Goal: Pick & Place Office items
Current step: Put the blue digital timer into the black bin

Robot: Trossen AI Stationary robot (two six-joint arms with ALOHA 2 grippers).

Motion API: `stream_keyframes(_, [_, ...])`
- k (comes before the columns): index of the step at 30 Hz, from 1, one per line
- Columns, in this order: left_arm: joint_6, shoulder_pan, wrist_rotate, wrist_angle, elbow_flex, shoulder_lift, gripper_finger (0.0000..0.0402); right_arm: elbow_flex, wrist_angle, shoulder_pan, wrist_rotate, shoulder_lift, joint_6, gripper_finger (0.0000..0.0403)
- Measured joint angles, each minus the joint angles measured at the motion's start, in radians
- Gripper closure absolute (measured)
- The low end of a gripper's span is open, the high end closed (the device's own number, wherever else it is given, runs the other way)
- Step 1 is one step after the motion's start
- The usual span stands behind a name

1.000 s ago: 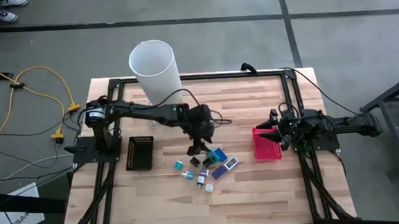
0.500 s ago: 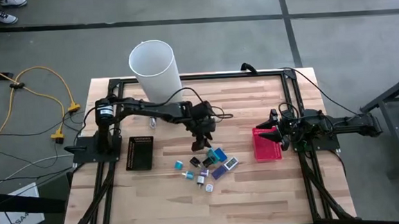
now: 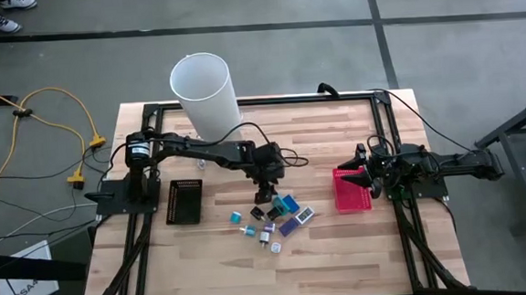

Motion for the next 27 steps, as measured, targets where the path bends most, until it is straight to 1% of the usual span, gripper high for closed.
stream_keyframes(3, [-0.002,0.0,-0.017,-0.003,0.0,0.0,0.0202,0.0,0.0,0.0,0.0,0.0,0.0,0.0229])
stream_keyframes(14, [-0.013,-0.044,-0.019,-0.006,0.0,-0.001,0.0202,0.0,0.0,0.0,0.0,0.0,0.0,0.0229])
stream_keyframes(18, [-0.02,-0.046,-0.043,-0.005,0.0,-0.001,0.0202,0.0,0.0,0.0,0.0,0.0,0.0,0.0229])
stream_keyframes(27, [-0.047,-0.051,-0.037,0.017,0.001,0.029,0.0202,0.0,0.0,0.0,0.0,0.0,0.0,0.0229])
